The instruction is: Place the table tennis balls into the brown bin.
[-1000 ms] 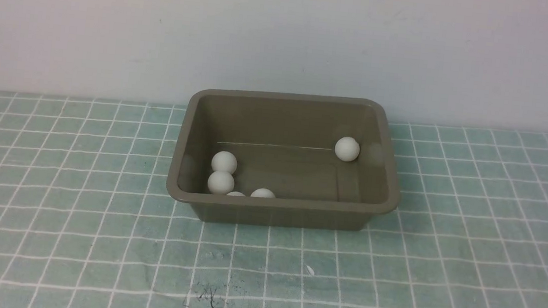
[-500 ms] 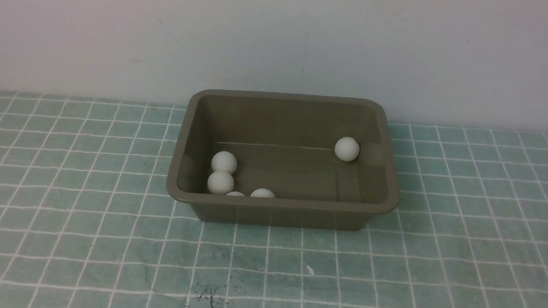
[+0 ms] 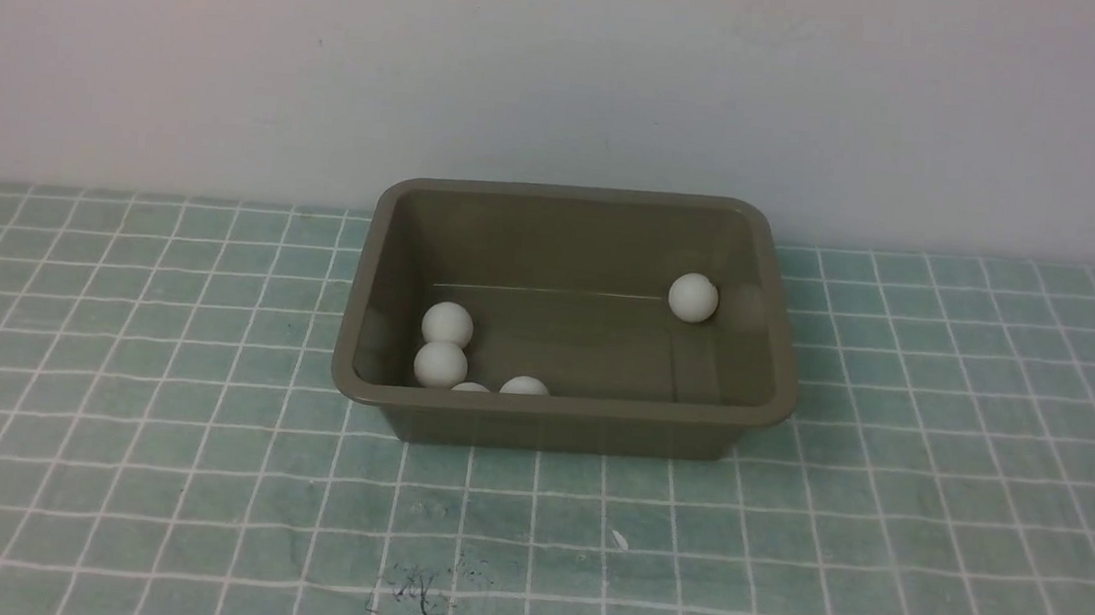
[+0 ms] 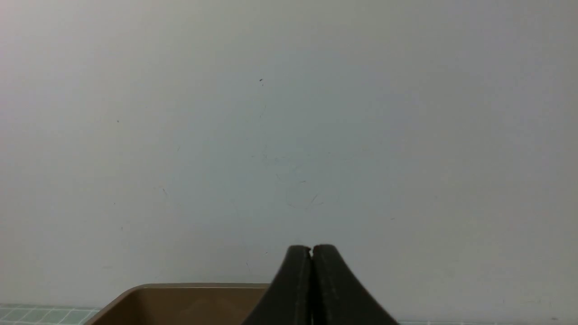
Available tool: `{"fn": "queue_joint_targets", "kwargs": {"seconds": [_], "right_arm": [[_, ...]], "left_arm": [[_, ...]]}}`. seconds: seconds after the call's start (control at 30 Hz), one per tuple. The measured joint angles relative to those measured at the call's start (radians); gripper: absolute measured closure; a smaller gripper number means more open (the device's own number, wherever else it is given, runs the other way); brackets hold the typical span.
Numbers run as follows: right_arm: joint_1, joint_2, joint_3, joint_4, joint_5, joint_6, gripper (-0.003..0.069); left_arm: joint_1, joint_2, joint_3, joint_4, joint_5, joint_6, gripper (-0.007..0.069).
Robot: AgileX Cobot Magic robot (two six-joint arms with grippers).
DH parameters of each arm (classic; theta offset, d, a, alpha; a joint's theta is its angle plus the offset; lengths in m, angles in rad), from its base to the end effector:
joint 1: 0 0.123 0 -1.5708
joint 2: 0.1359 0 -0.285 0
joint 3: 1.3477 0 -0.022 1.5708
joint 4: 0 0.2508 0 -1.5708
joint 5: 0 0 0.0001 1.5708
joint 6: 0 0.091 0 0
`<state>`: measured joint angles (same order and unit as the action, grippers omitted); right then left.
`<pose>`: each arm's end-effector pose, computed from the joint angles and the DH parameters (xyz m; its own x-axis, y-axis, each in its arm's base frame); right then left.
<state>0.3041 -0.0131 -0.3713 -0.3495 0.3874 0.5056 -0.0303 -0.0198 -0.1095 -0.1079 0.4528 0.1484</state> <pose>0.0229 -0.0052 0.3009 0.0677 0.2074 -0.9759 -0.1894 0.9630 0.1916 0.0454 -0.0057 0.2102 -0.2276 0.0581 -0.9720 0.0879 0.9954 0.0390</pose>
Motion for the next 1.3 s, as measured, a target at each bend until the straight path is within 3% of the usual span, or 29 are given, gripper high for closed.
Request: {"fn": "queue_joint_targets", "kwargs": {"seconds": [0.13, 1.23, 1.3], "right_arm": [[0.000, 0.000, 0.000, 0.000, 0.001, 0.000, 0.0673], [0.000, 0.000, 0.000, -0.002, 0.002, 0.000, 0.0673], [0.000, 0.000, 0.000, 0.041, 0.002, -0.020, 0.0673]], "left_arm": [[0.001, 0.001, 0.124, 0.051, -0.022, 0.000, 0.0629], [0.001, 0.002, 0.133, 0.054, -0.069, 0.000, 0.0629], [0.001, 0.002, 0.133, 0.054, -0.069, 0.000, 0.0629]]}}
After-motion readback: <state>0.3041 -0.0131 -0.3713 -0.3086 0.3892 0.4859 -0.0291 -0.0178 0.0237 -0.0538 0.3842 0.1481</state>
